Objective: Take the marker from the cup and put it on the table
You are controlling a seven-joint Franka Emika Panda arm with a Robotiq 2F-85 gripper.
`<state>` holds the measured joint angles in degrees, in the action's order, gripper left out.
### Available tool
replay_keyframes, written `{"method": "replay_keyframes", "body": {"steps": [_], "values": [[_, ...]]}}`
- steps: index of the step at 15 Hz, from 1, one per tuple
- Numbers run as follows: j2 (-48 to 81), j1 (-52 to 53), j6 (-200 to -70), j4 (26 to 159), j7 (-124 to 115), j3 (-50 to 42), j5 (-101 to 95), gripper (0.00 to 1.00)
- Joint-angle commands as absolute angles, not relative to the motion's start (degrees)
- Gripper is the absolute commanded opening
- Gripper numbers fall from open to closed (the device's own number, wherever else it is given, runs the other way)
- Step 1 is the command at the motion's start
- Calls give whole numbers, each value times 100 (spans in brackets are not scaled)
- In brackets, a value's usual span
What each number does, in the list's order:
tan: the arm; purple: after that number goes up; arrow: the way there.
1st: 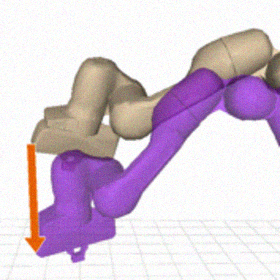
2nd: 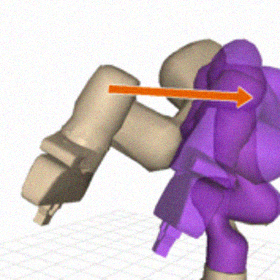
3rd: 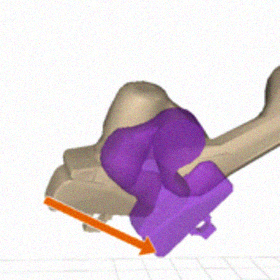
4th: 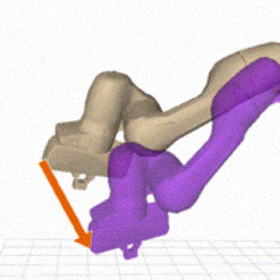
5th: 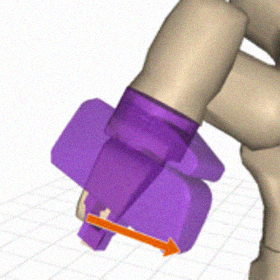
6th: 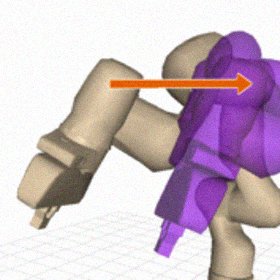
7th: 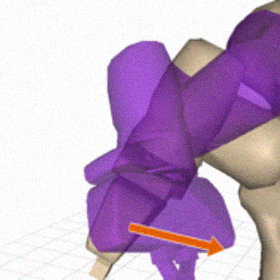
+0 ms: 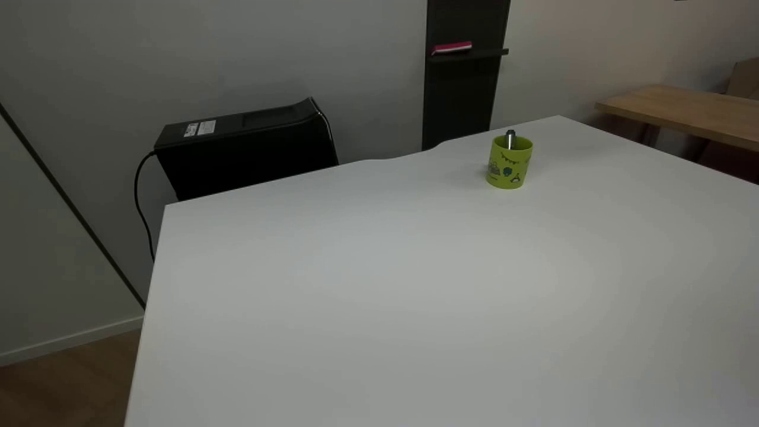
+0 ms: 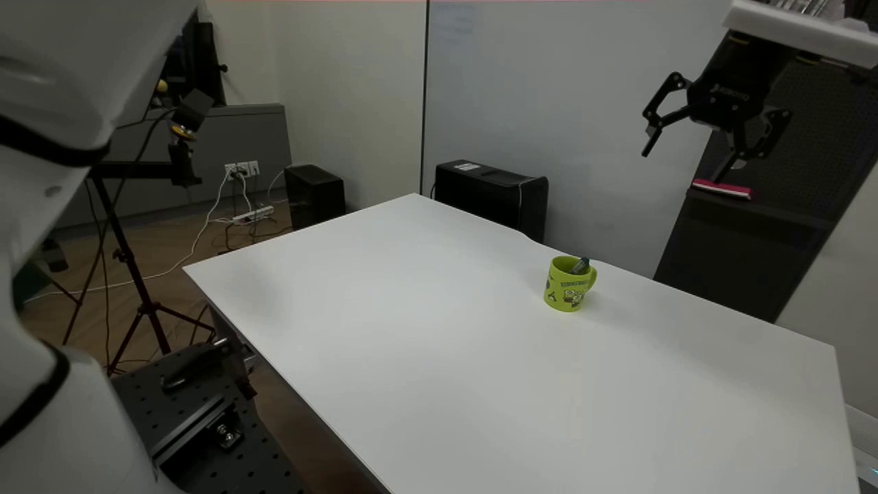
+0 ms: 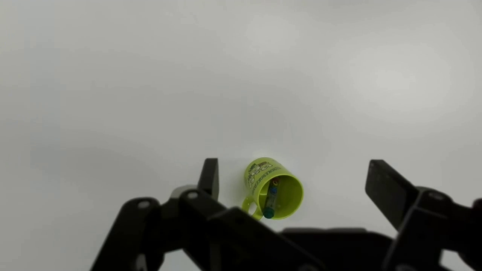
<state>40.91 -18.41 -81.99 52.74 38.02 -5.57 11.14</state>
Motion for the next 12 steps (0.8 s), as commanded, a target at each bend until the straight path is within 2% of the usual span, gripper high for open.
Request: {"method": "replay_keyframes", "body": {"steps": [1, 7, 12], "values": [[4654, -1889, -7819, 4330, 3448, -345, 943, 100], [5131, -1838, -7513, 3620, 3348, -134, 817, 100], [5304, -1738, -8023, 3470, 3455, -204, 975, 100]]}}
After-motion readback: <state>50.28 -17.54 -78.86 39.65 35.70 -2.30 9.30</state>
